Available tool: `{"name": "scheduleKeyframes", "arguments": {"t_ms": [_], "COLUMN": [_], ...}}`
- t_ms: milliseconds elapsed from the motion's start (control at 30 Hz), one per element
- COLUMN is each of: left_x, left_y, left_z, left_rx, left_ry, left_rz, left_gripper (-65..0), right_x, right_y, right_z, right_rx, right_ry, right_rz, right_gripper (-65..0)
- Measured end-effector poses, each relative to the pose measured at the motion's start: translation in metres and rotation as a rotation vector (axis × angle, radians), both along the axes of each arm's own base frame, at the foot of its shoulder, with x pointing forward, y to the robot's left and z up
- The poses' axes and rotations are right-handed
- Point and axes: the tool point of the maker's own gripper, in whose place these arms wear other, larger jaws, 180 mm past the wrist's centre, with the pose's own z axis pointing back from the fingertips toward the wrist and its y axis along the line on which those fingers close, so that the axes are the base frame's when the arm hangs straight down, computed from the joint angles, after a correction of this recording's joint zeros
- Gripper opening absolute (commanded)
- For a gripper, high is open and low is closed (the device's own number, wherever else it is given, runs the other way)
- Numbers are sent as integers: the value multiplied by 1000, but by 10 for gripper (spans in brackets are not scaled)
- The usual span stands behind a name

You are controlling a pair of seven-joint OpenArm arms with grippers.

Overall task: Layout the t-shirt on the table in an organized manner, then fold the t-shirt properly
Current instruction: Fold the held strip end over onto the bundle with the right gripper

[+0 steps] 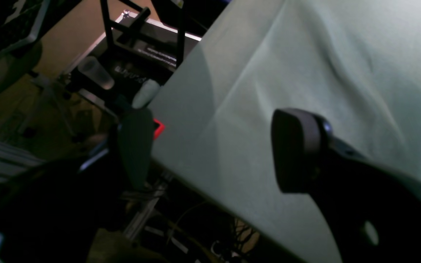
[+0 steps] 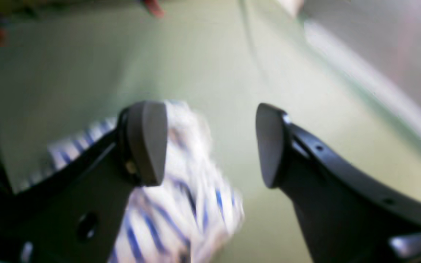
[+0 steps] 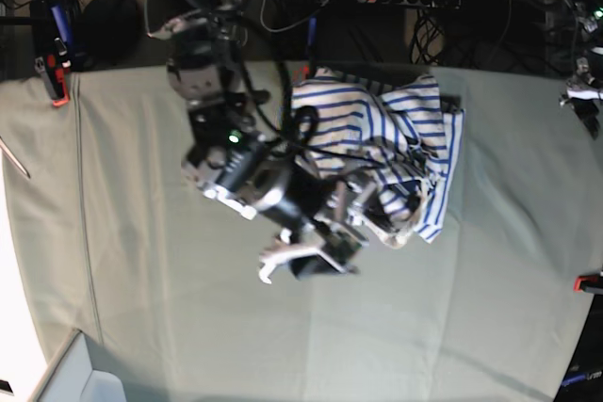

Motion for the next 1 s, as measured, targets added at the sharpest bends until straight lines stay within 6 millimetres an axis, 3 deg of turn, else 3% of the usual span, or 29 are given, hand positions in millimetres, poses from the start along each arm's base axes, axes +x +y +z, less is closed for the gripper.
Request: {"name": "scheduleKeyframes", "arguments": {"t_ms": [100, 133, 300, 467, 600, 767, 900, 1000], "left_x": [1, 3, 19, 14, 15, 13, 13, 13], "left_y": [0, 0, -3, 1, 0, 1, 1, 1], "left_z": [-1, -1, 9, 7, 8, 6, 7, 6], "left_rx": [-6, -6, -5, -1, 1, 0, 2, 1], "left_ry": [1, -2, -53, -35, -39, -31, -35, -33], "left_rz": [2, 4, -13, 3, -1, 3, 2, 2], "left_gripper": [-165, -165, -165, -165, -165, -165, -165, -165], "right_x": [-18, -24, -56, -69, -85, -99, -132, -137], "right_y": [-34, -37, -26, -7, 4, 44, 78, 84], "right_z": [-49, -57, -70, -76, -97, -80, -71, -61], "right_rx": [-128, -149, -100, -92, -131, -113, -128, -103], "right_ry": [130, 154, 221, 245, 302, 245, 212, 194], "right_rz": [-48, -52, -37, 18, 68, 199, 343, 361], "right_gripper": [-260, -259, -258, -258, -262, -262, -262, -262]}}
